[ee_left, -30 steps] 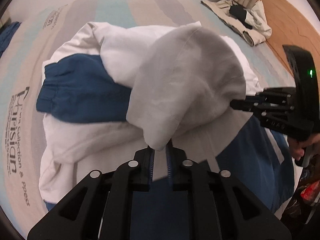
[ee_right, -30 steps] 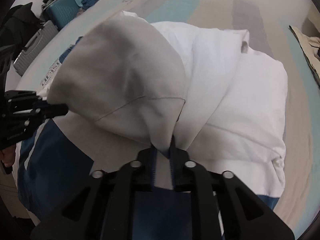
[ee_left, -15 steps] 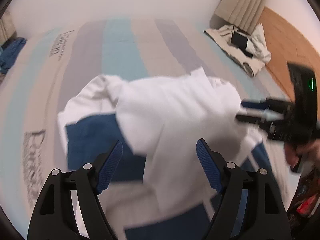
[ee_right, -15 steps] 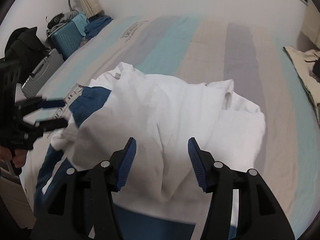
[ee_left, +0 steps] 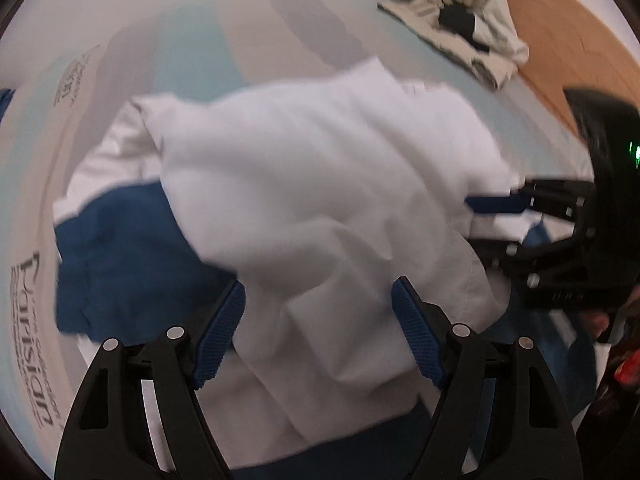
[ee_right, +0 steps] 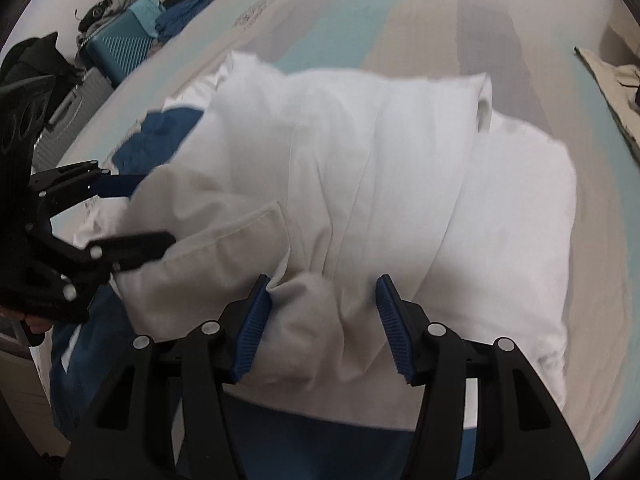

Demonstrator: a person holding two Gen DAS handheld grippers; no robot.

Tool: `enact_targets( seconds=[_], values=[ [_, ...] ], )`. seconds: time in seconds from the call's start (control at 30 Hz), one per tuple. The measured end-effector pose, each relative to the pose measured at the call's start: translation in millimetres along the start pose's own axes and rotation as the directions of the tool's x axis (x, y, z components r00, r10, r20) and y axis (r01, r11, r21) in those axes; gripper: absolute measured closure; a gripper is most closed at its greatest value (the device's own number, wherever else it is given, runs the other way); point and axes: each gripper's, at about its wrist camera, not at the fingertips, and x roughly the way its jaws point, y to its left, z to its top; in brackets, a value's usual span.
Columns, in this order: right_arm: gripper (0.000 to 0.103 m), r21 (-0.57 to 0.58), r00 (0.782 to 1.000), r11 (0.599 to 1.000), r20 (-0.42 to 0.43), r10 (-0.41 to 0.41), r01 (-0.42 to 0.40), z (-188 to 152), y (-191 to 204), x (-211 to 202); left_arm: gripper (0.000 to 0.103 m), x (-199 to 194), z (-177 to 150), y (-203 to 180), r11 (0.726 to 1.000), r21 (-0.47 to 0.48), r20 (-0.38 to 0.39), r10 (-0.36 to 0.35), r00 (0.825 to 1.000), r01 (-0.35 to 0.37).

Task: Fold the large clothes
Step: 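Open both grippers to release the hood onto the body, then move both grippers to the navy hem of the hoodie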

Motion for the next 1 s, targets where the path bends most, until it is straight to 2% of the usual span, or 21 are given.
enact_targets(
  seconds=[0.2, 0.4, 0.53, 0.57, 0.67, 0.83, 1.0],
  values=[
    [0.05, 0.003, 0.999, 1.0, -0.028, -0.026, 0.026, -8.6, -1.8, 16.8, 0.028, 23.6, -22.8, 0.8, 0.999, -0.04, -0.052, 0.023, 0.998, -0.025],
    [0.045, 0.013, 0.997, 0.998, -0.048, -0.059, 0.06, -10.5, -1.2, 31.5, 0.028, 30.4, -25.4, 4.6, 0.996, -0.086, -0.05, 0.029, 0.998, -0.033],
    [0.036, 0.014, 0.997, 0.997, -0.027, -0.071, 0.072, -9.1, 5.2, 18.2, 0.024, 25.3, -22.7, 5.2, 0.993, -0.11, -0.055, 0.031, 0.998, -0.037],
    [0.031, 0.015, 0.997, 0.997, -0.022, -0.08, 0.08, -10.1, 7.1, 12.0, 0.023, 20.0, -22.8, 5.8, 0.992, -0.121, -0.05, 0.037, 0.998, -0.043],
    [0.027, 0.018, 0.995, 0.995, 0.018, -0.095, 0.095, -16.4, 11.1, -11.9, 0.02, -4.0, -29.5, 7.4, 0.988, -0.145, -0.021, 0.055, 0.998, -0.057],
    [0.019, 0.069, 0.992, 0.991, 0.041, -0.117, 0.114, -53.1, 11.4, -58.5, 0.02, -47.7, -62.7, 16.7, 0.975, -0.195, -0.017, 0.102, 0.995, -0.103],
    [0.019, 0.132, 0.987, 0.978, -0.049, -0.155, 0.16, -118.3, -2.6, -80.9, 0.02, -81.9, -128.9, 27.2, 0.957, -0.243, -0.081, 0.145, 0.986, -0.161]
  ],
)
